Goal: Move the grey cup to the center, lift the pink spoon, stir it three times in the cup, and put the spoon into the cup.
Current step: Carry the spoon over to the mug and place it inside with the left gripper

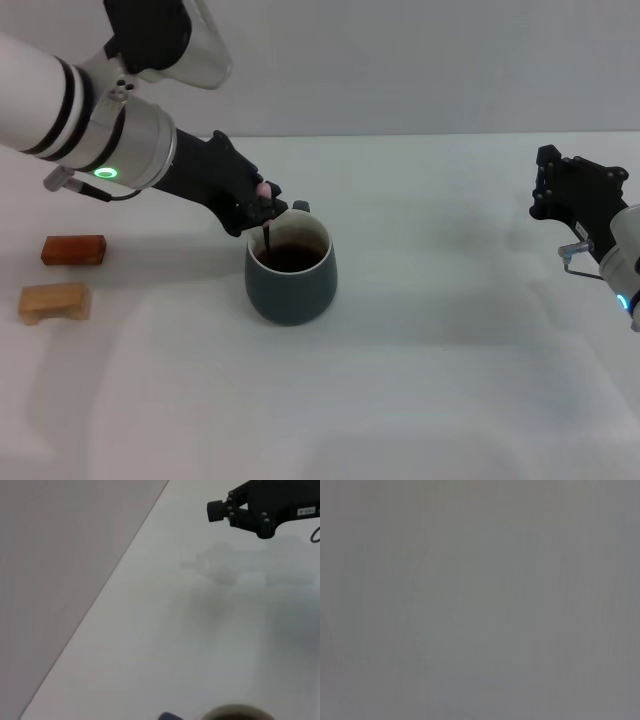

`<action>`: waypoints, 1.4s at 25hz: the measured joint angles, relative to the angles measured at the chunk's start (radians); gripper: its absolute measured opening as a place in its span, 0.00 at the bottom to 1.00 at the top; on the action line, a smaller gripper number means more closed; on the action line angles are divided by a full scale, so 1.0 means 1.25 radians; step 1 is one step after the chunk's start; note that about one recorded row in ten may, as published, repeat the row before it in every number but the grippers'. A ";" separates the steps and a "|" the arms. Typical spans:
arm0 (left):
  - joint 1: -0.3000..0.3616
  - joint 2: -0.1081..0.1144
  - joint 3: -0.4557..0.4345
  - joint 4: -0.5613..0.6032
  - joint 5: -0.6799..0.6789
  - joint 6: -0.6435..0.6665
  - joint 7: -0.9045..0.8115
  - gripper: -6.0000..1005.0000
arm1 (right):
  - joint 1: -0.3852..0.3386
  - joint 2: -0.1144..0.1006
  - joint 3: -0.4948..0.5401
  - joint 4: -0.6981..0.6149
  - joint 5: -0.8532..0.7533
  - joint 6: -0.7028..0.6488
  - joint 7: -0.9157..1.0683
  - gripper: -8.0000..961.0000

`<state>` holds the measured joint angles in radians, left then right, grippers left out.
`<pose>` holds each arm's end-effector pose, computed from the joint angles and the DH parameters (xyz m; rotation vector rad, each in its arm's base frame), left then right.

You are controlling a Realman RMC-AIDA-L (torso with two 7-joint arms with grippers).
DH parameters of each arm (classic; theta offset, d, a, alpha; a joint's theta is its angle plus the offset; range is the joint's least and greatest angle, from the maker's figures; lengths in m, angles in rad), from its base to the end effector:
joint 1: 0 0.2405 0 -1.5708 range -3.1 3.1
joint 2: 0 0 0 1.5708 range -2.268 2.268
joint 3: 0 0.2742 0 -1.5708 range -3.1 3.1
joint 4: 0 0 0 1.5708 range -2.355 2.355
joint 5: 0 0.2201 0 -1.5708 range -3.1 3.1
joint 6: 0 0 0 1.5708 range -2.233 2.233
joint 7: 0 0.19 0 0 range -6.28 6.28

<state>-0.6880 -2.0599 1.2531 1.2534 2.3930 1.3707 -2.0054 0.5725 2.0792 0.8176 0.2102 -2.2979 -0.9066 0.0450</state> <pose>-0.1623 0.4335 -0.0375 -2.7432 -0.2289 0.1893 0.3070 0.4343 -0.0723 -1.7859 0.5099 0.5538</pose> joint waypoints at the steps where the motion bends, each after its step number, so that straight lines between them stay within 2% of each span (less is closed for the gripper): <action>1: 0.006 0.001 -0.003 0.011 0.001 0.011 -0.008 0.17 | 0.000 0.000 0.000 0.000 0.000 0.000 0.000 0.01; 12: 0.040 -0.003 0.005 0.057 -0.020 0.054 -0.032 0.17 | 0.004 -0.001 0.000 0.000 0.000 0.000 0.000 0.01; 16: 0.063 -0.005 0.015 0.060 -0.065 0.042 -0.035 0.17 | 0.004 -0.001 0.000 0.000 0.000 -0.001 -0.001 0.01; 35: 0.108 -0.004 0.036 0.053 -0.094 -0.015 -0.026 0.18 | 0.007 -0.001 -0.010 0.000 -0.003 -0.002 -0.001 0.01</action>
<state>-0.5530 -2.0648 1.2977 1.3196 2.2751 1.3517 -2.0385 0.5812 2.0785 0.8055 0.2102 -2.3010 -0.9098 0.0444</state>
